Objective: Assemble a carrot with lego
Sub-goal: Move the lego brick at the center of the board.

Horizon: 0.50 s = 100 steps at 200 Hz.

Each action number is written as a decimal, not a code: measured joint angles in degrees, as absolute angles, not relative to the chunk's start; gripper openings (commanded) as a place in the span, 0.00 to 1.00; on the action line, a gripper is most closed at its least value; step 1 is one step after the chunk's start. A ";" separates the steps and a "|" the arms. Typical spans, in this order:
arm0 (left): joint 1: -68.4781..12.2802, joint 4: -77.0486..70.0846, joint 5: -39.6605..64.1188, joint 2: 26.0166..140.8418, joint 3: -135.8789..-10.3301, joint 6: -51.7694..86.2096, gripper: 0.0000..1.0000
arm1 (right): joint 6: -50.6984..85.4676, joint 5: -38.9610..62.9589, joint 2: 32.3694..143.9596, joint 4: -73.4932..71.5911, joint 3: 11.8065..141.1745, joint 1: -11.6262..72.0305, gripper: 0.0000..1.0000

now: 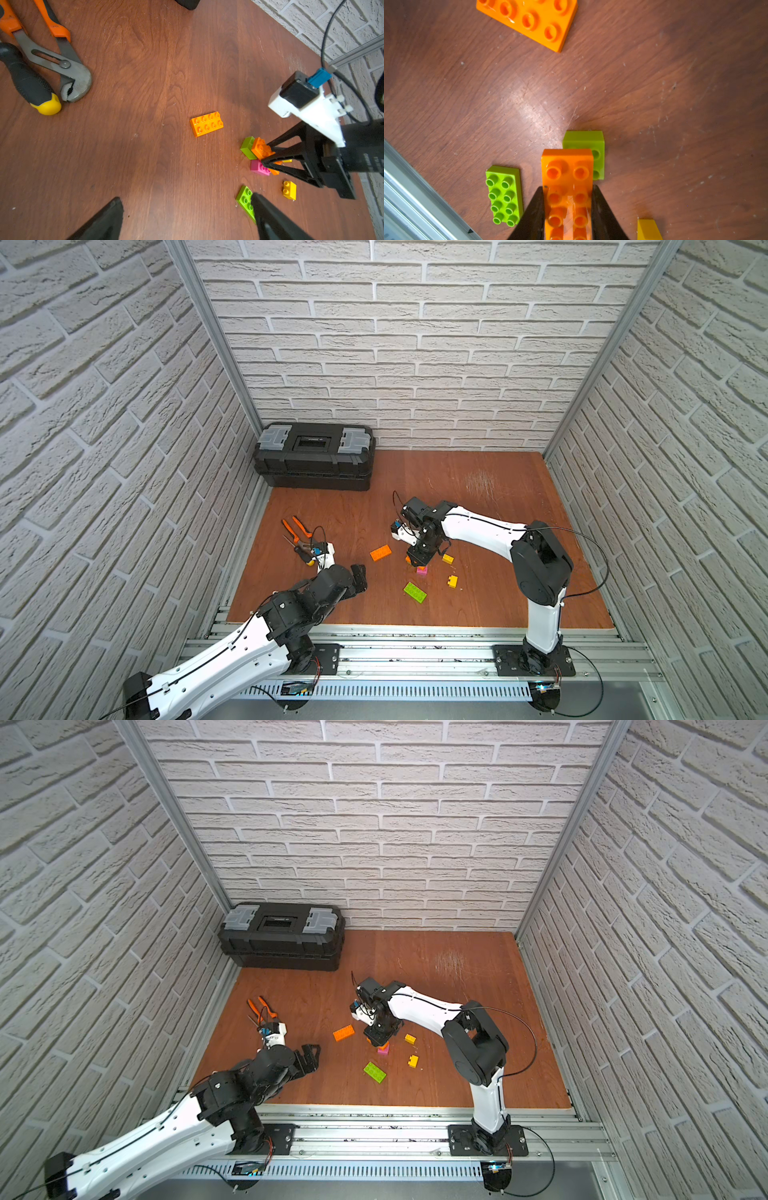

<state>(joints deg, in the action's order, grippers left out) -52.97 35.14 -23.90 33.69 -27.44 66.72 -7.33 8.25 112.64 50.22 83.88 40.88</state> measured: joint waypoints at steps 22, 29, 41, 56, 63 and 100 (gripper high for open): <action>-52.97 35.16 -23.90 33.69 -27.44 66.72 0.98 | -7.57 9.93 115.11 50.87 86.08 40.88 0.03; -52.97 35.16 -23.90 33.69 -27.44 66.72 0.98 | -7.55 10.24 115.63 50.94 86.50 40.91 0.03; -52.97 35.16 -23.90 33.69 -27.44 66.72 0.98 | -7.51 10.76 116.33 51.42 87.39 40.88 0.03; -52.97 35.16 -23.92 33.71 -27.40 66.72 0.98 | -7.42 11.38 117.45 51.77 88.99 40.88 0.03; -52.97 35.16 -23.92 33.76 -27.40 66.72 0.98 | -7.31 11.62 117.99 51.92 89.91 40.88 0.03; -52.97 35.31 -23.97 34.22 -27.40 66.67 0.98 | -6.37 11.66 122.02 51.62 96.20 40.23 0.03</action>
